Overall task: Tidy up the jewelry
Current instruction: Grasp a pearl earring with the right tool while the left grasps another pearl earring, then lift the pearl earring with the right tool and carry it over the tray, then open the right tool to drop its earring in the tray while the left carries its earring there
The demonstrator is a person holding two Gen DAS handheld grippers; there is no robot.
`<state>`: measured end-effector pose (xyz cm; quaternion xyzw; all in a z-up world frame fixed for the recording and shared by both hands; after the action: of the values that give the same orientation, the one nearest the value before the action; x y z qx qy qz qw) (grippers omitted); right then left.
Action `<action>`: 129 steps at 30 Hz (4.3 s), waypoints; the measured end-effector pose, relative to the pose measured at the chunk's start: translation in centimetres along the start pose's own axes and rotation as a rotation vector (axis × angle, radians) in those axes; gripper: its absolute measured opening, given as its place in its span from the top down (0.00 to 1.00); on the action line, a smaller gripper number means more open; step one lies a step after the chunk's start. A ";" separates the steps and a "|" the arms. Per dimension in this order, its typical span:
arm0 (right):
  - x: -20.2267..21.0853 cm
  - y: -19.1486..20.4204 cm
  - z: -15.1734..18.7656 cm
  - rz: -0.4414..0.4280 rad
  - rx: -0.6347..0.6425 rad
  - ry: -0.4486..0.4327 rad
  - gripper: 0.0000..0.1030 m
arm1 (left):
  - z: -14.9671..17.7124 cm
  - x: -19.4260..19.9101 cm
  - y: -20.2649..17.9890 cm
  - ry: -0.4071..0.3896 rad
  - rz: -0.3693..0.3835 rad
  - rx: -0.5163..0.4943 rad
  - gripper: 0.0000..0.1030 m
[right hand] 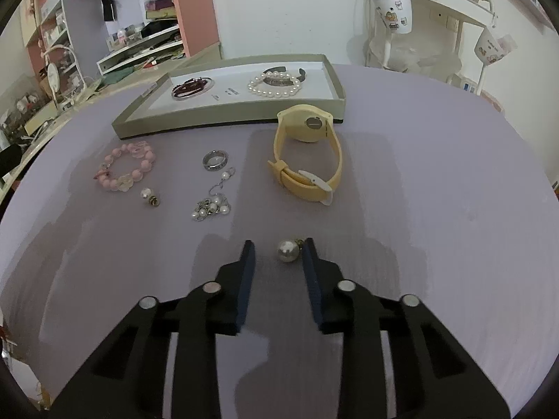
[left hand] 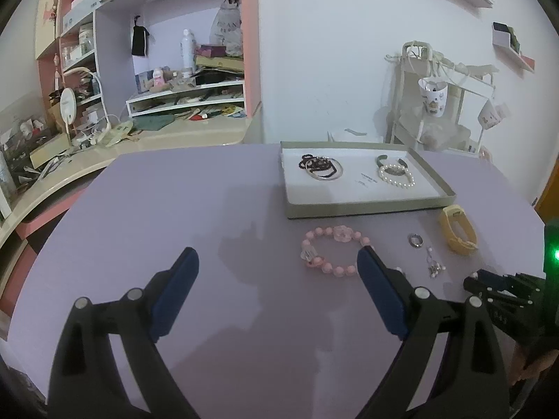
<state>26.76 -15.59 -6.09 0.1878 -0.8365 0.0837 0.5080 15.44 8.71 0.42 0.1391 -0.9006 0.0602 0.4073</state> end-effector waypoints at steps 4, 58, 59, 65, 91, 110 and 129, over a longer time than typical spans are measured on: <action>0.0 0.0 0.0 0.004 0.000 0.000 0.75 | 0.5 -0.3 -0.5 0.008 0.001 -0.017 0.11; 1.4 -4.3 -0.3 -0.144 -0.110 -0.013 0.86 | 1.4 -10.1 -13.3 0.225 0.110 -0.131 0.85; 1.4 -4.2 -0.3 -0.145 -0.109 -0.013 0.86 | 1.6 -10.0 -13.2 0.225 0.113 -0.132 0.85; 1.6 -3.6 -0.4 -0.156 -0.093 -0.015 0.87 | 2.4 -8.9 -11.7 0.221 0.127 -0.133 0.85; 3.6 0.2 -1.4 -0.170 -0.019 -0.054 0.87 | 1.4 -3.9 -7.6 0.102 0.068 -0.098 0.85; 3.4 0.7 -13.3 -0.133 -0.012 -0.140 0.87 | -5.2 -4.2 -6.3 0.041 0.039 -0.081 0.85; -5.8 1.1 -18.2 -0.169 -0.074 0.056 0.77 | -11.5 -8.2 -5.5 0.041 0.031 -0.079 0.85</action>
<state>43.63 -7.24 -2.55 0.2366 -0.8057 0.0149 0.5429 30.49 7.63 1.80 0.1077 -0.8957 0.0340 0.4300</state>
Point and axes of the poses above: each gripper's, at about its wrist camera, not at the fingertips, and x roughly against the way its jaws point, y to its left, z to its underside, the point moved 3 cm from there along -x, roughly the way its jaws point, and after that the axes turned 10 degrees about y, right-handed, at the moved point
